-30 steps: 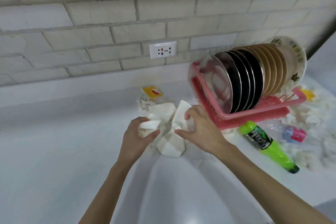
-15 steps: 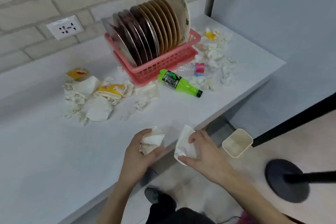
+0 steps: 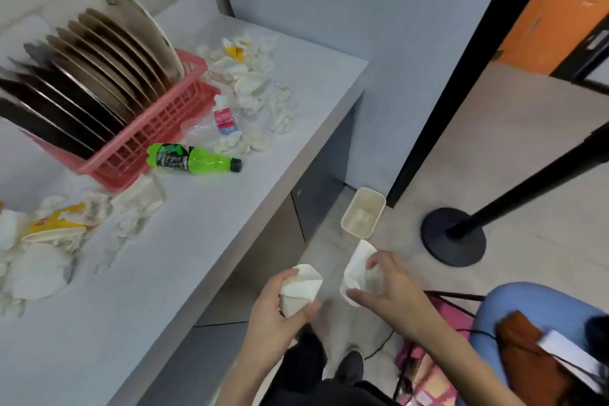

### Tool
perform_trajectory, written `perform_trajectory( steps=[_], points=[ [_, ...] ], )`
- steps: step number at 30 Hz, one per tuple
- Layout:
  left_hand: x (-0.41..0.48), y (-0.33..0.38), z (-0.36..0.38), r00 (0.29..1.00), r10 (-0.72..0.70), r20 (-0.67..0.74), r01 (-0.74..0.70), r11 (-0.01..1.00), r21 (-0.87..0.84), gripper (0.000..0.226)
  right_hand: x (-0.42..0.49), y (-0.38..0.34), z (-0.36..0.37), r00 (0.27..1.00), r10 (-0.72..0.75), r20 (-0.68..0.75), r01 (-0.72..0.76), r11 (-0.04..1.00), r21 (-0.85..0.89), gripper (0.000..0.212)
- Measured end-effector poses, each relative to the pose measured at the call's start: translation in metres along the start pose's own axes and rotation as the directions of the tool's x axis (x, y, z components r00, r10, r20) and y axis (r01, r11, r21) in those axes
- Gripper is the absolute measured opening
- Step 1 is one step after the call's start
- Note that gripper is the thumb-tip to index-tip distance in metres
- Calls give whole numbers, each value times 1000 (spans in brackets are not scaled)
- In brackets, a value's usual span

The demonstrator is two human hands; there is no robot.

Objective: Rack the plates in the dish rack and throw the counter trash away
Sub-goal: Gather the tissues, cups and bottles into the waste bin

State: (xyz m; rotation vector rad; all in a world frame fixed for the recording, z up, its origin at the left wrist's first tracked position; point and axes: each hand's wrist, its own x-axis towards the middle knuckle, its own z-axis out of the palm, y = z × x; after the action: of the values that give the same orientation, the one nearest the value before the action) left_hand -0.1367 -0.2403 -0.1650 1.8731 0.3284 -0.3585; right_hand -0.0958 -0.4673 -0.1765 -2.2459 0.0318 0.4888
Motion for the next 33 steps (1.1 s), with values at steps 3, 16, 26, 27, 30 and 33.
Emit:
perform_trajectory(
  steps=[3, 16, 26, 27, 30, 33],
  points=[
    [30, 6, 13, 997, 6, 82, -10, 999, 49, 54, 8, 14, -15, 997, 63, -53, -64, 998, -18, 51],
    [228, 18, 77, 938, -84, 337, 56, 994, 89, 55, 137, 77, -32, 886, 451, -107, -343, 793, 503, 54],
    [389, -82, 175, 891, -310, 331, 320, 947, 25, 39, 268, 205, 12, 819, 570, 66, -314, 348, 883, 53],
    [402, -98, 187, 883, -328, 335, 341, 940, 20, 37, 282, 221, 20, 817, 571, 81, -313, 321, 894, 49],
    [441, -144, 221, 867, -344, 360, 356, 934, 36, 42, 320, 273, 43, 824, 557, 102, -304, 283, 910, 49],
    [486, -192, 260, 876, -324, 358, 319, 945, 76, 50, 357, 323, 63, 829, 553, 88, -280, 274, 920, 47]
  ],
)
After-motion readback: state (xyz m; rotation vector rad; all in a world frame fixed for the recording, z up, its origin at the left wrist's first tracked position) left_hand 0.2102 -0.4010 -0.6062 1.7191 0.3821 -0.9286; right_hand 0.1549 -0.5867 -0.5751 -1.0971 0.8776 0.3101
